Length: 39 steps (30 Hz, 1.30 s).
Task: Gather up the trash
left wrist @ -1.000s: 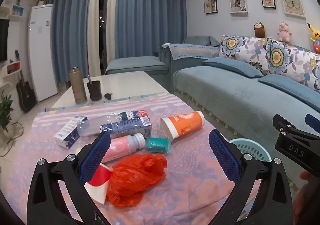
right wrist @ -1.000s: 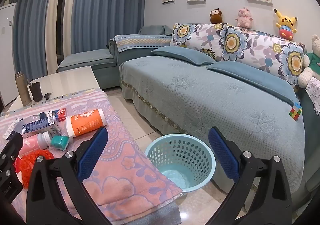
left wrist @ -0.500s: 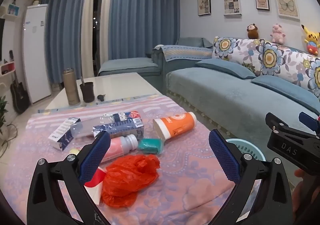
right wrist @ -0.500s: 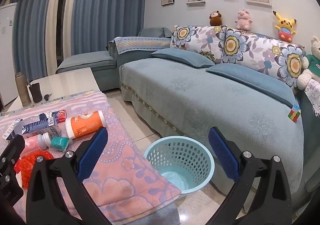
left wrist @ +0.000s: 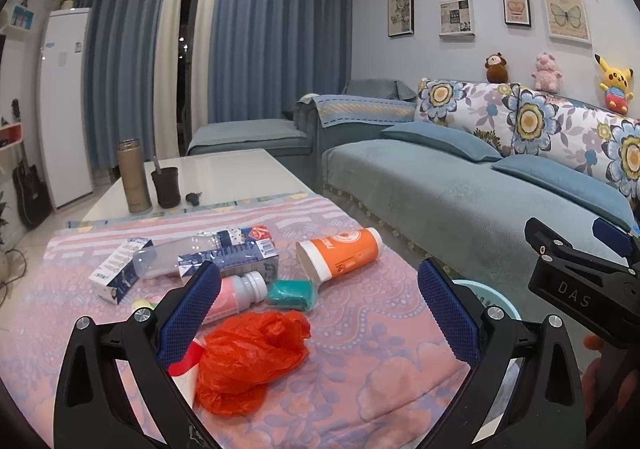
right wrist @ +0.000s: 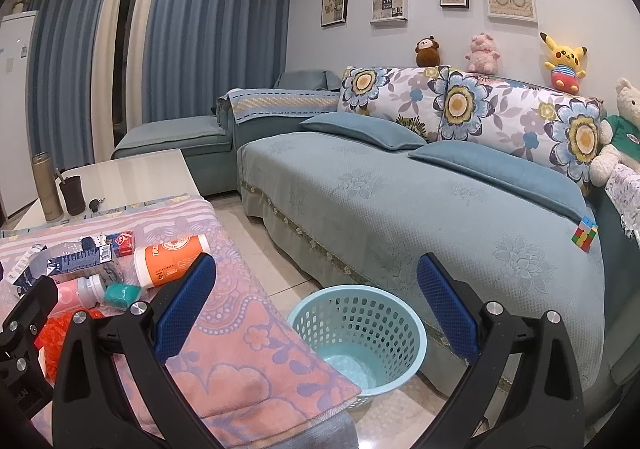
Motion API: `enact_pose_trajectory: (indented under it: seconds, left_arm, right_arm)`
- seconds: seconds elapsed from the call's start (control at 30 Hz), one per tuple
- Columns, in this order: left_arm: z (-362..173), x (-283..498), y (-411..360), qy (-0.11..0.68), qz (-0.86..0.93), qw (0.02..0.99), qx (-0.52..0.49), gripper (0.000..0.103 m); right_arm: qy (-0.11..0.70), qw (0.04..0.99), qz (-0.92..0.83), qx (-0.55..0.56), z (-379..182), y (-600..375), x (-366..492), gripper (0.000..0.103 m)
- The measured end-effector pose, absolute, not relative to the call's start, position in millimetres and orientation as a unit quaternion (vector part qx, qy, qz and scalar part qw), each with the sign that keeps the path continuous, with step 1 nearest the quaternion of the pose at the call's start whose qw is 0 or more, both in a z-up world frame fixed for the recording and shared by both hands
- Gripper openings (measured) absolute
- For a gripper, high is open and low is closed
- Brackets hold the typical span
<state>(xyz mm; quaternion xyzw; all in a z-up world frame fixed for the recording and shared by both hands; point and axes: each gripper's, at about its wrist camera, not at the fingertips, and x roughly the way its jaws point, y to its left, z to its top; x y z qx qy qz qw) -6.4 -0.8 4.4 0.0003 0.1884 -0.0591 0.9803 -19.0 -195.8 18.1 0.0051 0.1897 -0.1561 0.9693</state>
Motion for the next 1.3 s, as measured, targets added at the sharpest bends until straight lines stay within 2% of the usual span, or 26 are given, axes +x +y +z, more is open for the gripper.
enact_pose_trajectory:
  seconds: [1.3]
  left_arm:
    - [0.6, -4.2, 3.6, 0.191, -0.059, 0.98, 0.002, 0.096]
  right_arm:
    - [0.19, 0.969, -0.157, 0.011, 18.9, -197.3, -18.1, 0.095]
